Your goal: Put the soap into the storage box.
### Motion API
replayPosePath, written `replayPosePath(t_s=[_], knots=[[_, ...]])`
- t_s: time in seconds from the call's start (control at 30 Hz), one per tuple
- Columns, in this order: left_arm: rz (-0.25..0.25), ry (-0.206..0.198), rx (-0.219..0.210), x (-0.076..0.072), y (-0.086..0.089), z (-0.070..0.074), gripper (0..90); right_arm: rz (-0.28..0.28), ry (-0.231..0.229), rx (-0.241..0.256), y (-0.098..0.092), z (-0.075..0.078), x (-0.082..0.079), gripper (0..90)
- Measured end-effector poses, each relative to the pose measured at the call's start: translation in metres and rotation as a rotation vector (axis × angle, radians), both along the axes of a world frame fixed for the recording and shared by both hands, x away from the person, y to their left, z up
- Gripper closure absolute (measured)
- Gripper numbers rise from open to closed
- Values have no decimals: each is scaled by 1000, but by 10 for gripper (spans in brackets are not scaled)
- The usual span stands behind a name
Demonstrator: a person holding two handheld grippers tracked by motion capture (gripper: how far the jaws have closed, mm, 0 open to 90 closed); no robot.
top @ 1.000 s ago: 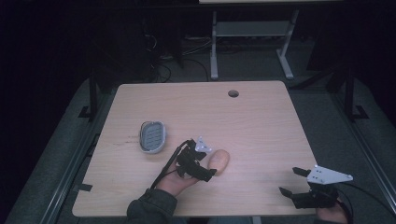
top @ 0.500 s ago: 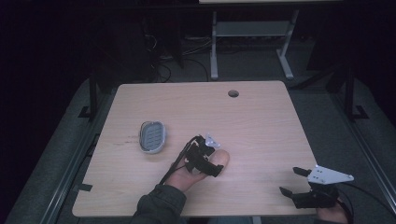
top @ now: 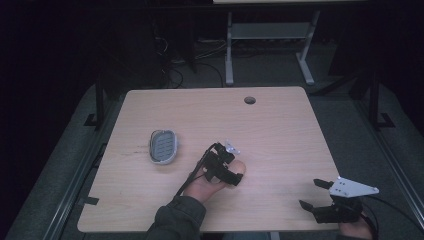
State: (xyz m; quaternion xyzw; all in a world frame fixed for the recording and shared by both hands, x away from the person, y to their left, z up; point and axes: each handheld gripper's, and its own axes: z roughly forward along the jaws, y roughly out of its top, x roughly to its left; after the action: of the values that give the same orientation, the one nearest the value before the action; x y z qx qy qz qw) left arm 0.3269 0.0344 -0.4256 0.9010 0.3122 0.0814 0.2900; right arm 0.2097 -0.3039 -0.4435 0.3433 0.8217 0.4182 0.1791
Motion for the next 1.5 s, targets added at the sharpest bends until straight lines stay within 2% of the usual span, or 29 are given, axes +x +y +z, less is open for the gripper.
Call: replayPosePath(t_s=[0.5,0.73,1.5], knots=[[42,24,30,7,-14,-11,216,2,-4,2,0,0,0,138],[47,30,46,10,-17,-15,231,3,-3,4,0,1,0,138],[107,27,93,9,-29,-26,271,5,-12,9,0,2,-1,138]])
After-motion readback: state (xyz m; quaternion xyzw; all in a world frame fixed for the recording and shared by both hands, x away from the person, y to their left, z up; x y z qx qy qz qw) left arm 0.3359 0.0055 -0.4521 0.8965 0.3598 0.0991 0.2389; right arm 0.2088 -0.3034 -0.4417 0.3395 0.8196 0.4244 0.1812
